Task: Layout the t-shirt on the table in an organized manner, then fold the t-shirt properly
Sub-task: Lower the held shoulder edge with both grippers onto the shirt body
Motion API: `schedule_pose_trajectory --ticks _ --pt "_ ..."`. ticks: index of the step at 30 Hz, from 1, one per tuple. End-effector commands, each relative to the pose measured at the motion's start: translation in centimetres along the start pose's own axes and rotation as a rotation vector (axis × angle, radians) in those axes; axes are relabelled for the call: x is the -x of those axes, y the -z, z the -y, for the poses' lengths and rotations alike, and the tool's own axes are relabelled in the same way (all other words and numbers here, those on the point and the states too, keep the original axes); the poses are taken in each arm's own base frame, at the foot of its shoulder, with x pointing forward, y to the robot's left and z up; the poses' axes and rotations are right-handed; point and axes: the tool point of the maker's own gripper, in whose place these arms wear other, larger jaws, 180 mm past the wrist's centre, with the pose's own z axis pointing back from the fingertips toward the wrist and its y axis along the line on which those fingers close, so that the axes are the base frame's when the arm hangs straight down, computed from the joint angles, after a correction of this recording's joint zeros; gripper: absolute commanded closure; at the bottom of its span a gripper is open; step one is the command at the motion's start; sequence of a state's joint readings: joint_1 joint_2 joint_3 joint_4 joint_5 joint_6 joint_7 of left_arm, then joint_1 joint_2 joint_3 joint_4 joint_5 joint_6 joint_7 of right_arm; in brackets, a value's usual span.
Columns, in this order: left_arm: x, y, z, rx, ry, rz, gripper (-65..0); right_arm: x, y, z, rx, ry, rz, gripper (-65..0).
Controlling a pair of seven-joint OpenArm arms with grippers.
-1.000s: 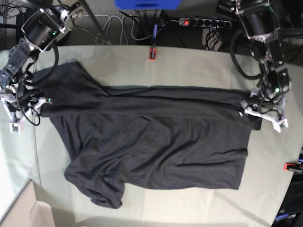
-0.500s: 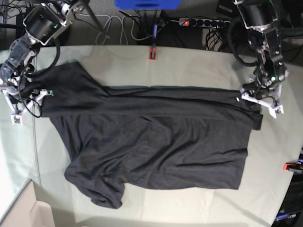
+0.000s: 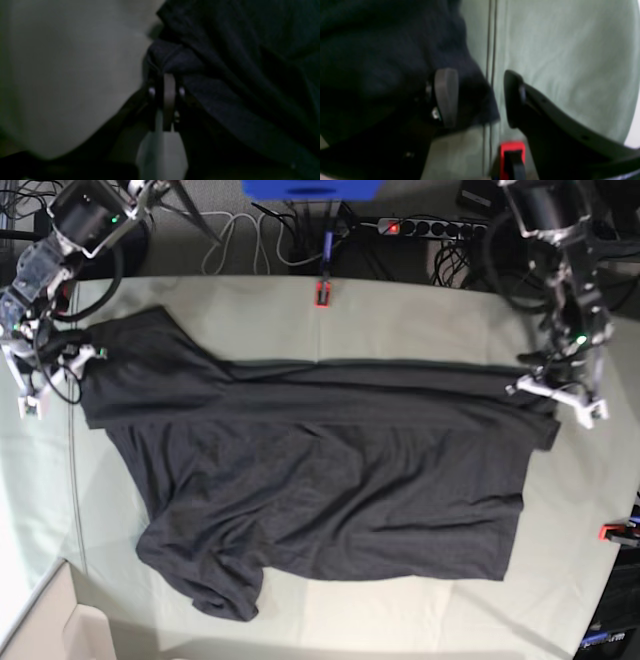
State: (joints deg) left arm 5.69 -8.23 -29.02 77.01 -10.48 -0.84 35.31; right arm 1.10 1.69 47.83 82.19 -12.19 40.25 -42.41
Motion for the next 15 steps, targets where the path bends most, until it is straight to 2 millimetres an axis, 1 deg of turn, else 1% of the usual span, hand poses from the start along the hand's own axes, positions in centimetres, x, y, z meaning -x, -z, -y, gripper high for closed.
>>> schedule_pose_trajectory --ticks 1,4,6,7,9,11,13,15 --pt "-3.4 -0.6 -1.3 -0.032 0.009 0.095 -0.2 -1.4 -0.9 1.2 0.036 -0.009 0.051 -30.2" --pt "-4.4 -1.2 -2.4 -0.055 -0.013 0.126 -0.2 -0.8 -1.8 1.4 0.054 -0.031 0.05 -30.2" --pt "-5.0 -1.2 -3.2 -0.071 -0.022 0.138 -0.2 0.0 -2.1 0.5 0.047 -0.028 0.044 -30.2" --pt "-5.4 -1.3 -3.7 -0.079 -0.016 0.145 -0.2 0.3 -2.3 0.4 0.05 -0.03 0.041 -30.2" --pt "-5.5 -1.3 -3.7 -0.08 -0.015 0.145 -0.2 1.0 -2.4 0.0 0.044 -0.031 0.03 -30.2" --pt "-5.3 -1.2 -3.8 -0.081 -0.015 0.14 -0.2 1.8 -2.2 -1.1 0.022 -0.028 0.014 -30.2" --pt "-5.2 -1.2 -3.8 -0.081 -0.016 0.137 -0.2 2.1 -2.0 -1.9 0.004 -0.046 0.006 -30.2" --pt "-5.1 -1.2 -3.7 -0.081 -0.019 0.136 -0.2 1.8 -1.9 -2.4 -0.008 -0.058 0.008 -30.2"
